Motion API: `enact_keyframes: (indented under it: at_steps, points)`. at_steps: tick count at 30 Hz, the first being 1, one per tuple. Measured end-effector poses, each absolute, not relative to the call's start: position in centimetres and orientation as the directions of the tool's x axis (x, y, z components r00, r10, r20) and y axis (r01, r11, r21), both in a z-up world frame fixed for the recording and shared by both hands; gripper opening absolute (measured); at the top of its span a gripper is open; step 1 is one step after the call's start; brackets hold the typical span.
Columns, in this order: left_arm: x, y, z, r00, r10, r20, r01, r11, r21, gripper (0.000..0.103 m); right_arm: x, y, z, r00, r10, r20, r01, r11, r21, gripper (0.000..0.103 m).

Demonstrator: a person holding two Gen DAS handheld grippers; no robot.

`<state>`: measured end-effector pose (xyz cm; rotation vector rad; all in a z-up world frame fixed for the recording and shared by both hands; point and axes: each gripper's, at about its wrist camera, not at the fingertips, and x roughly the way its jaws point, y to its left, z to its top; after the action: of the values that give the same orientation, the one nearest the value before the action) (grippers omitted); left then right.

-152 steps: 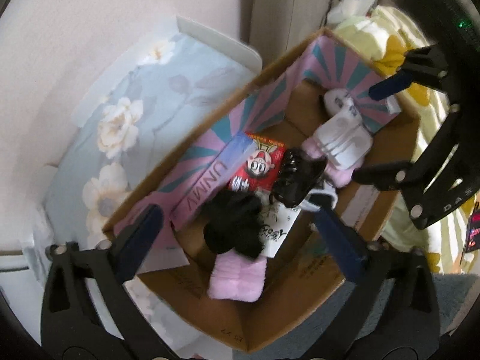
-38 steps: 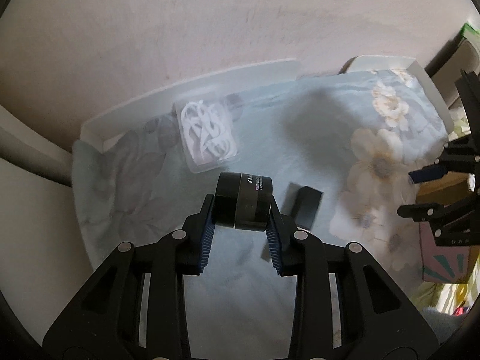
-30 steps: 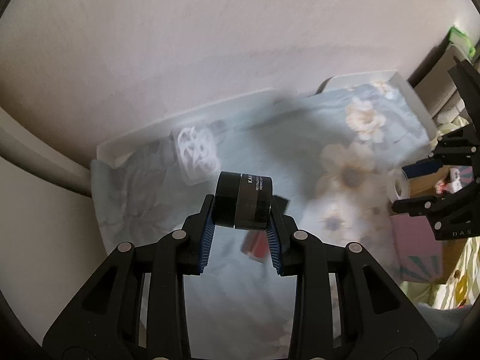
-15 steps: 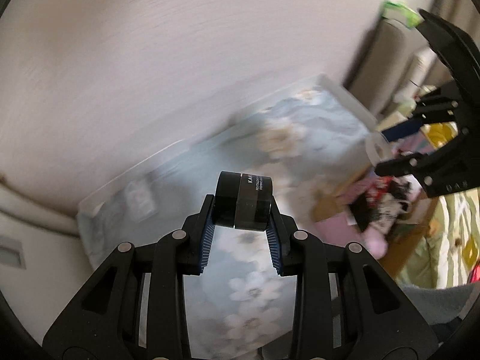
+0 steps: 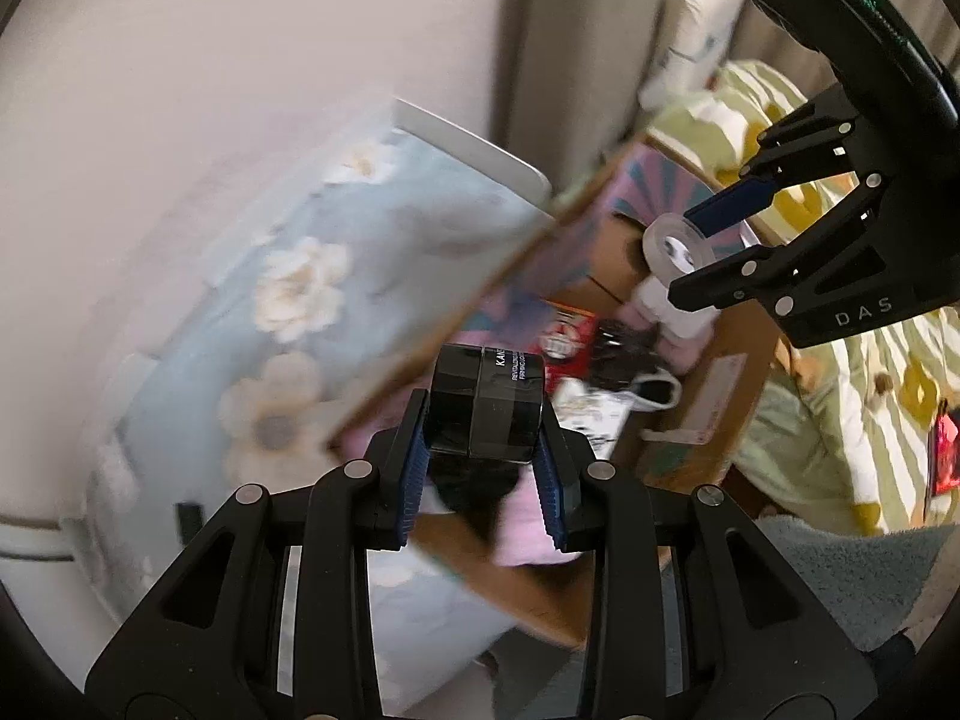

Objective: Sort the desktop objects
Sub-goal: 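Carry the black jar and clear ring into the cardboard box and release, then move both open tools back over the tray toward the hair ties and lip gloss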

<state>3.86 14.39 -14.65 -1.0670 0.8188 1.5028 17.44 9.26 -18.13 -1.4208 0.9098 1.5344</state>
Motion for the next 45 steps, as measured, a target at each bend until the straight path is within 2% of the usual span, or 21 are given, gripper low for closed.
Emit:
enact_keyframes:
  at_steps: [7, 15, 17, 18, 19, 21, 23, 24, 25, 37, 45]
  points:
    - [7.2, 16.4, -17.0, -0.004, 0.31, -0.951, -0.986, -0.159, -0.048, 0.029, 20.2, 7.7, -20.9, -0.037, 0.037, -0.999, -0.926, -0.377, 0.02, 0.04]
    - [7.9, 17.5, -18.4, -0.012, 0.252, -0.968, -0.987, -0.158, -0.03, 0.031, 21.0, 7.7, -21.4, -0.078, 0.019, -0.997, -0.92, -0.387, 0.065, 0.04]
    - [8.0, 17.5, -18.2, -0.034, 0.257, -0.966, -0.985, -0.17, -0.01, 0.054, 20.9, 7.9, -21.7, -0.07, 0.002, -0.998, -0.917, -0.395, 0.063, 0.047]
    - [8.0, 17.4, -18.0, -0.044, 0.267, -0.963, -0.985, -0.173, -0.003, 0.096, 20.8, 8.0, -21.8, -0.053, 0.003, -0.999, -0.917, -0.396, 0.047, 0.065]
    - [8.0, 17.3, -17.7, -0.051, 0.282, -0.958, -0.985, -0.173, 0.002, 0.103, 20.8, 8.0, -22.0, -0.017, 0.007, -1.0, -0.916, -0.401, 0.013, 0.088]
    - [7.8, 16.8, -16.9, -0.038, 0.314, -0.949, -0.985, -0.173, -0.018, 0.103, 20.8, 8.0, -21.7, -0.004, 0.032, -0.999, -0.91, -0.415, -0.01, 0.092]
    - [7.4, 16.3, -16.2, -0.006, 0.331, -0.944, -0.982, -0.179, -0.056, 0.103, 21.0, 7.9, -21.3, -0.031, 0.039, -0.999, -0.908, -0.418, 0.012, 0.095]
    - [7.2, 16.1, -15.9, -0.001, 0.344, -0.939, -0.981, -0.181, -0.065, 0.103, 21.1, 7.9, -21.2, -0.043, 0.038, -0.998, -0.91, -0.415, 0.023, 0.101]
    - [6.9, 15.7, -15.4, -0.008, 0.367, -0.93, -0.981, -0.185, -0.065, 0.103, 21.2, 7.9, -20.9, -0.061, 0.044, -0.997, -0.913, -0.407, 0.038, 0.102]
    - [3.2, 12.9, -13.3, -0.08, 0.425, -0.902, -0.966, -0.257, -0.035, 0.103, 19.8, 8.3, -19.8, -0.121, 0.04, -0.992, -0.928, -0.36, 0.099, 0.102]
    - [1.2, 10.1, -12.8, -0.116, 0.414, -0.903, -0.949, -0.315, -0.023, 0.103, 18.5, 8.8, -19.1, -0.049, 0.034, -0.998, -0.953, -0.302, 0.036, 0.102]
